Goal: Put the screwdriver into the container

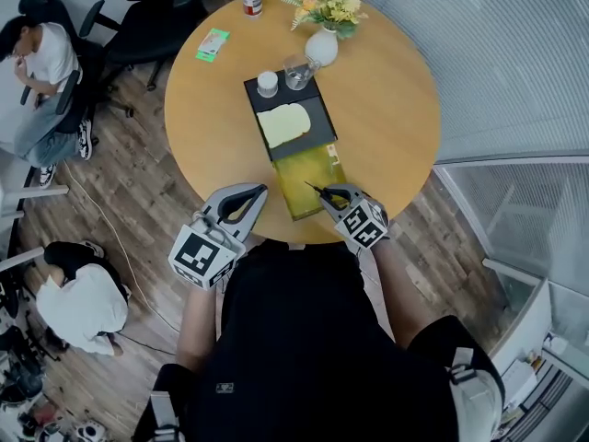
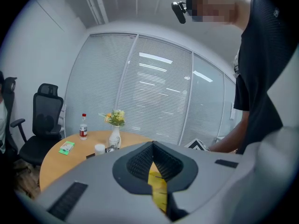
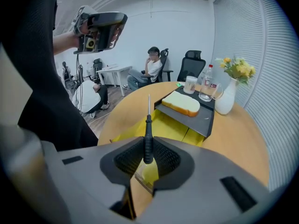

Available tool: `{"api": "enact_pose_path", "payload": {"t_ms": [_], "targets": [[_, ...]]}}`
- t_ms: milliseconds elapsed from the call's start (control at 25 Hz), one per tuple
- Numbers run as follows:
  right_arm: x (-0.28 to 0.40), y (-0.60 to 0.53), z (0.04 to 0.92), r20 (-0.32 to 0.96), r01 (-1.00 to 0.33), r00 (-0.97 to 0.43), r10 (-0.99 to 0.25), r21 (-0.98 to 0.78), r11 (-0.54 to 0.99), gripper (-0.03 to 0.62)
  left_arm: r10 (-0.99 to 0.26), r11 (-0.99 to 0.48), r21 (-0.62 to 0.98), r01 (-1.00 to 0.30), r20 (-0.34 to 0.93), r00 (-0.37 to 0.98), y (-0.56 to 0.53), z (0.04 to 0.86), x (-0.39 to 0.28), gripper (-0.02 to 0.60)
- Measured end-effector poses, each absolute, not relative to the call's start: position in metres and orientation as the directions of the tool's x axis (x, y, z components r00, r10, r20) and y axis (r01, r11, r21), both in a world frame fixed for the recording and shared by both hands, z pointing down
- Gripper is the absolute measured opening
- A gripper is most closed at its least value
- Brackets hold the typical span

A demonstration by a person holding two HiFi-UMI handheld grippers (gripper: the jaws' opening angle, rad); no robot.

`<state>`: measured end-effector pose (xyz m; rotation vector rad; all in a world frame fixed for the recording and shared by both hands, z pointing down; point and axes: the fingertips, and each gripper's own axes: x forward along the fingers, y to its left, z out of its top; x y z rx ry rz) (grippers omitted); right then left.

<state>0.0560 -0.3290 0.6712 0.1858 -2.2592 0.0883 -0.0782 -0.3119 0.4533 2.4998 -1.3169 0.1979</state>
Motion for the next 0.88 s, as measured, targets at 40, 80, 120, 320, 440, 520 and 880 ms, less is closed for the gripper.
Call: {"api": "enact_pose_path", "payload": {"t_ms": [40,80,120,320,440,520,880], "targets": [[0.055,-0.33,0.674,0.774,-0.154,-0.626,-0.093,-0.006,0.988,0.058,-0.784,-0.524,0.208,-0.826,0.263,0.563,-0.313,0.454,-0.079,0.005],[0.055,-0.331,0.677,0.779,-0.144,-0.622,-0.082,-0.011,0.989,0.058,-0.787,-0.518,0.211,-0.829,0.264,0.558,-0.315,0.454,-0.08,0.005],[0.054,-0.332,0.679,0.784,-0.136,-0.616,-0.072,-0.016,0.991,0.058,-0.789,-0.512,0.213,-0.832,0.266,0.554,-0.316,0.455,-0.081,0.005],[0.053,-0.333,0.701,0.825,-0.07,-0.565,-0.016,-0.028,0.997,0.058,-0.802,-0.477,0.229,-0.849,0.282,0.527,-0.318,0.463,-0.084,0.005],[0.051,-0.335,0.712,0.84,-0.035,-0.543,0.012,-0.037,0.999,0.058,-0.81,-0.455,0.238,-0.858,0.291,0.51,-0.317,0.467,-0.085,0.005],[0.048,-0.337,0.718,0.847,-0.014,-0.532,0.026,-0.039,0.999,0.058,-0.816,-0.44,0.242,-0.865,0.294,0.498,-0.316,0.468,-0.088,0.005],[0.048,-0.339,0.756,0.905,0.04,-0.423,0.049,-0.036,0.999,0.058,-0.825,-0.398,0.25,-0.883,0.324,0.464,-0.308,0.476,-0.09,0.005]]}}
